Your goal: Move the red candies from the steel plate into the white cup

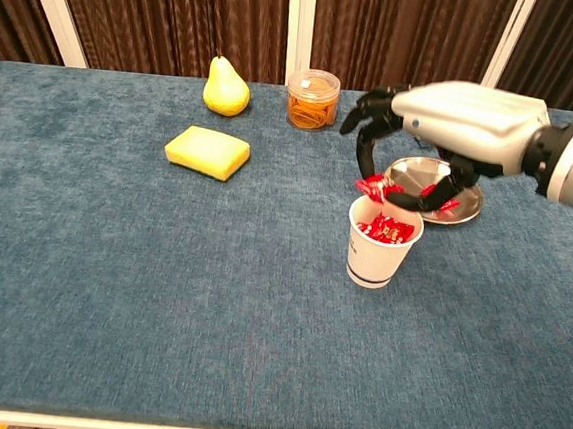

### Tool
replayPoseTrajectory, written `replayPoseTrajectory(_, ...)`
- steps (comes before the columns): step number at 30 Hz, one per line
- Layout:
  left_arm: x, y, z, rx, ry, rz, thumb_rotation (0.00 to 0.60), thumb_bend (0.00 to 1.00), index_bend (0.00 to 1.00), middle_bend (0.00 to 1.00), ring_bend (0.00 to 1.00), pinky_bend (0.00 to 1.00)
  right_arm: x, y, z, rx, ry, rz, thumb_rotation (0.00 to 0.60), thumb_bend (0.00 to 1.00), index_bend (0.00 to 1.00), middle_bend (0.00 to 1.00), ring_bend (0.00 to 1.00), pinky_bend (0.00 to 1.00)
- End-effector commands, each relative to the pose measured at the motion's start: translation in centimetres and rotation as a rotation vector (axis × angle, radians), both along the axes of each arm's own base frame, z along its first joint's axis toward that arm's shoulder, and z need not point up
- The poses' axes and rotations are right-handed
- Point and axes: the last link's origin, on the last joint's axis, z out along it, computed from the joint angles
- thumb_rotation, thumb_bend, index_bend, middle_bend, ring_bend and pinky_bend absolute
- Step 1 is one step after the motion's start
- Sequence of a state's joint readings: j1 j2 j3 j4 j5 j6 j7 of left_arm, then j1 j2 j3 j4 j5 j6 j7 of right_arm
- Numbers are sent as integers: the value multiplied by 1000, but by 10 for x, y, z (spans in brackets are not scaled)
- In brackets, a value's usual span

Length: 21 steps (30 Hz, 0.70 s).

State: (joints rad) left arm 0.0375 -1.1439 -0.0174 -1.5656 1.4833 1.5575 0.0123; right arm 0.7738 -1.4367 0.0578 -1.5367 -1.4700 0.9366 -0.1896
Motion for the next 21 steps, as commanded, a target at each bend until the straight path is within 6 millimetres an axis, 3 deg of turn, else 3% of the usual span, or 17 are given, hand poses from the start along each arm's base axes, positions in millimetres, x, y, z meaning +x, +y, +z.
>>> replayPoseTrajectory(1,0,0,0,-1,-1,0,600,89,306,236,215,219,-5,3,-3,8,21,-1,600,357,479,131,0,0)
replayPoseTrajectory(10,0,1,-1,-1,-2,-4,600,89,306,236,214,219,-7,10,-3,12,37,8,600,345,291,97,0,0)
replayPoseTrajectory(16,0,2,-1,-3,0,-5,600,90,306,236,215,219,-14,-6,20,-76,-39,-54,600,342,281,109,0,0)
replayPoseTrajectory(21,0,2,-1,-4,-1,-8,600,90,306,236,215,219,-41,-31,35,-146,-3,-168,600,343,340,121,0,0)
